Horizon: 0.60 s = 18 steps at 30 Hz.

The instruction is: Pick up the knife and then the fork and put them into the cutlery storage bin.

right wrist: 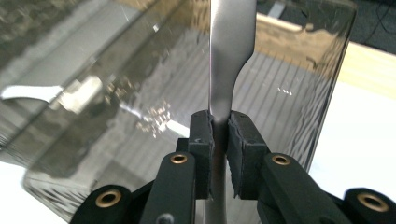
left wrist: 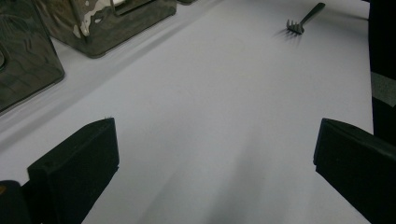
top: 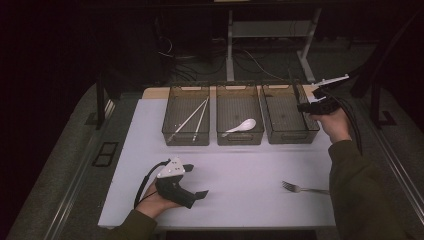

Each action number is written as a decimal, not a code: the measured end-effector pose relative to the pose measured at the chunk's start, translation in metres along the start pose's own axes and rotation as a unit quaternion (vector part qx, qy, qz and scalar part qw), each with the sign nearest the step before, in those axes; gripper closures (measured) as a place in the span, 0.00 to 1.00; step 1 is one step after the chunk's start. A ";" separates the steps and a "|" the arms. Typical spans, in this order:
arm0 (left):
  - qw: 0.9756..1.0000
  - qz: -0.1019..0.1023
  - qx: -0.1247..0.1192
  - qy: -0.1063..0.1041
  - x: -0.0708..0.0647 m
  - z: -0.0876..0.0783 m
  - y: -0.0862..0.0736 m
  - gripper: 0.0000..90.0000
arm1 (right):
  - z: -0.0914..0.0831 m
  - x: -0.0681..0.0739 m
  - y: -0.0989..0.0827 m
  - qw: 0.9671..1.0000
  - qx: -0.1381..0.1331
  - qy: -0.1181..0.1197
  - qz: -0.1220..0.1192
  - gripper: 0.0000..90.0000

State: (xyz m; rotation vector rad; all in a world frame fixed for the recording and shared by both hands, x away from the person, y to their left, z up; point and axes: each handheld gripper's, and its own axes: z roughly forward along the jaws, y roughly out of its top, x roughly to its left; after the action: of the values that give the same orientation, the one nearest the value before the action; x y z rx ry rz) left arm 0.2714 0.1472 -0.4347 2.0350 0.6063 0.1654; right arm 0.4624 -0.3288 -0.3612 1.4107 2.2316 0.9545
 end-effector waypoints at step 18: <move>1.000 0.000 0.005 -0.003 0.000 0.000 0.000 0.00 | 0.027 -0.004 -0.011 0.997 0.071 -0.008 0.007 0.84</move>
State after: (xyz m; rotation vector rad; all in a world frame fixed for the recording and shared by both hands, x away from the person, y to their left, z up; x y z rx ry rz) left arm 0.2713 0.1472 -0.4351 2.0436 0.6042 0.1567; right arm 0.4728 -0.3254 -0.3880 1.4891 2.3200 0.8001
